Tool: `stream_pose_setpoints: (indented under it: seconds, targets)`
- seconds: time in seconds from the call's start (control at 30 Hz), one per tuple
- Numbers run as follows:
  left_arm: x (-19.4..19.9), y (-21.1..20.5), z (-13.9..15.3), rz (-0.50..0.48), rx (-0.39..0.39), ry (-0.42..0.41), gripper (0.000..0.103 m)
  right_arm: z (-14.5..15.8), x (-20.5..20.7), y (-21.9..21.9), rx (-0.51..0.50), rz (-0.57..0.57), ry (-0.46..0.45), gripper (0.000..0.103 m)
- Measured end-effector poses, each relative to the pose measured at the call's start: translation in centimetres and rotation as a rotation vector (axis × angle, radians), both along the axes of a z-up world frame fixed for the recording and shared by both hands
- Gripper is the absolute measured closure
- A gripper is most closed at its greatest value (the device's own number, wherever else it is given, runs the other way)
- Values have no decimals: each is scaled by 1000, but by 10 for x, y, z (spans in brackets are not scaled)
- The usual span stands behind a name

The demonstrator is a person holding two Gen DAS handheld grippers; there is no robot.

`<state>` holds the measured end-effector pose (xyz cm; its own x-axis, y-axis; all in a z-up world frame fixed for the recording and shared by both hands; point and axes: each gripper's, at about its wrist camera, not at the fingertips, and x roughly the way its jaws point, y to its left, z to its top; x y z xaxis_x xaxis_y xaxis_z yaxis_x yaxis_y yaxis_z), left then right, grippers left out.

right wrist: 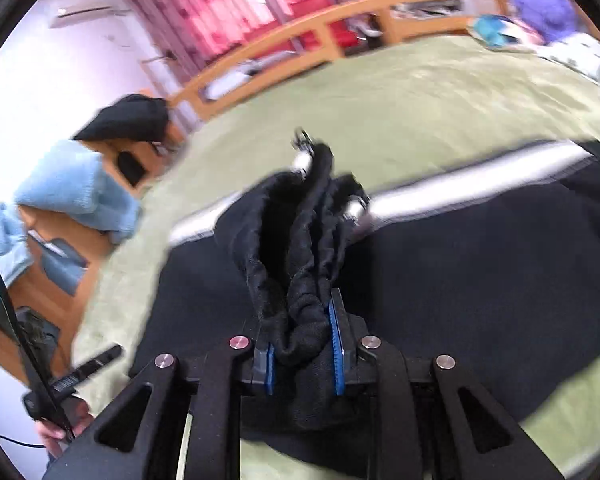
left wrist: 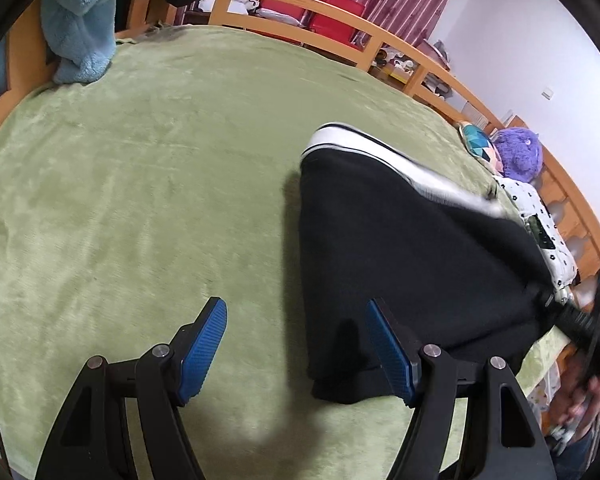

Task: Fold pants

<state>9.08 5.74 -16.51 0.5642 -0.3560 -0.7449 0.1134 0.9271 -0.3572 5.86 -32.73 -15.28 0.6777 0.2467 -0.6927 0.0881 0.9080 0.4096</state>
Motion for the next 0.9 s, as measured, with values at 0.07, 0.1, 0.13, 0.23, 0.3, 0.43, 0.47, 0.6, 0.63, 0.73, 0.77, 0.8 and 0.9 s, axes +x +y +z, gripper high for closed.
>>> stream_pose_setpoints:
  seconds: [0.07, 0.1, 0.13, 0.23, 0.3, 0.43, 0.47, 0.6, 0.63, 0.73, 0.77, 0.8, 0.9]
  targets:
    - [2, -2, -3, -6, -18, 14, 33, -23, -9, -8, 1, -13, 65, 81]
    - [3, -4, -5, -11, -20, 22, 33, -39, -10, -9, 0, -14, 100, 79]
    - [4, -7, -6, -17, -15, 27, 33, -56, -8, -7, -6, -4, 129, 75]
    - [4, -14, -3, -34, 20, 26, 33, -54, -9, -1, -56, 40, 83, 67]
    - [3, -14, 2, -37, 14, 7, 33, -33, -11, -1, -84, 38, 34, 58]
    - [11, -11, 3, -21, -13, 15, 33, 4, 6, 2, -149, 76, -82, 43]
    - [15, -11, 4, -22, -21, 20, 33, 9, 20, 4, -178, 98, -90, 43]
    - [30, -15, 4, -28, -19, 15, 33, 9, 75, -10, -167, 118, -72, 43]
    - [35, -18, 1, -41, -22, 23, 33, 1, 96, -14, -162, 118, -35, 44]
    - [50, -28, -15, -70, -26, 77, 33, -23, 131, -21, -149, 135, 69, 71]
    - [55, -32, -23, -77, -15, 107, 35, -31, 139, -21, -175, 129, 92, 86]
    - [58, -35, -29, -87, -8, 131, 35, -33, 143, -19, -199, 134, 89, 86]
    - [64, -39, -50, -112, -43, 201, 47, -16, 143, -25, -192, 123, -13, 91]
